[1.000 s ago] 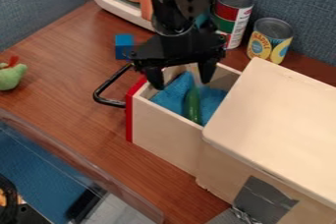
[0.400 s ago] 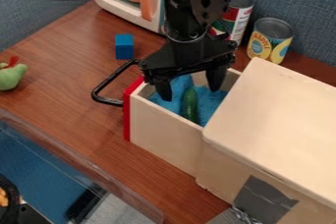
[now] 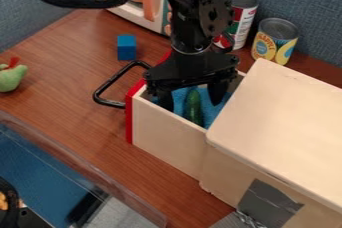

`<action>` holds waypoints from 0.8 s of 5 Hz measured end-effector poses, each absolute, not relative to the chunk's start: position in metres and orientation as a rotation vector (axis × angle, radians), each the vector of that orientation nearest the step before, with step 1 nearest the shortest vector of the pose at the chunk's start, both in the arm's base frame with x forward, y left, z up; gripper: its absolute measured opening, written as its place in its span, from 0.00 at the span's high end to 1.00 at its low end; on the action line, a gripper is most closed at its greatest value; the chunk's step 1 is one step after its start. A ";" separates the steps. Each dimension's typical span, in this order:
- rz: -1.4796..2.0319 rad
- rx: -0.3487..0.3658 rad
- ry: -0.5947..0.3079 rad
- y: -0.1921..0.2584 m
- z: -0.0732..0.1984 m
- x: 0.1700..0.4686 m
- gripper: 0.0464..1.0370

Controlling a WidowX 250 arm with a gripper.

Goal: Take the thing out of the drawer and put it on the left side of the table

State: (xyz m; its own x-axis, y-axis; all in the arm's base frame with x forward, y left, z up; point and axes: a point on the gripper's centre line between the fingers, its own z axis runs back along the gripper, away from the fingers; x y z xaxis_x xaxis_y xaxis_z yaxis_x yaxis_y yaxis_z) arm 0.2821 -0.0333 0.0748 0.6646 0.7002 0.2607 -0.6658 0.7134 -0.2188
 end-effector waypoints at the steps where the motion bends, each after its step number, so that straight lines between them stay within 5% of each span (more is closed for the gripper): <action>1: 0.774 -0.100 -0.317 -0.032 0.067 0.285 0.07; 3: 0.806 -0.114 -0.286 -0.030 0.060 0.285 0.67; 4: 0.813 -0.119 -0.278 -0.028 0.063 0.283 0.75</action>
State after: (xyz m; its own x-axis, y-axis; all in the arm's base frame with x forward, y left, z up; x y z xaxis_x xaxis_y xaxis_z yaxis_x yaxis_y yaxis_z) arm 0.2834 -0.0276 0.0627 0.6534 0.7304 0.1990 -0.6992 0.6830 -0.2110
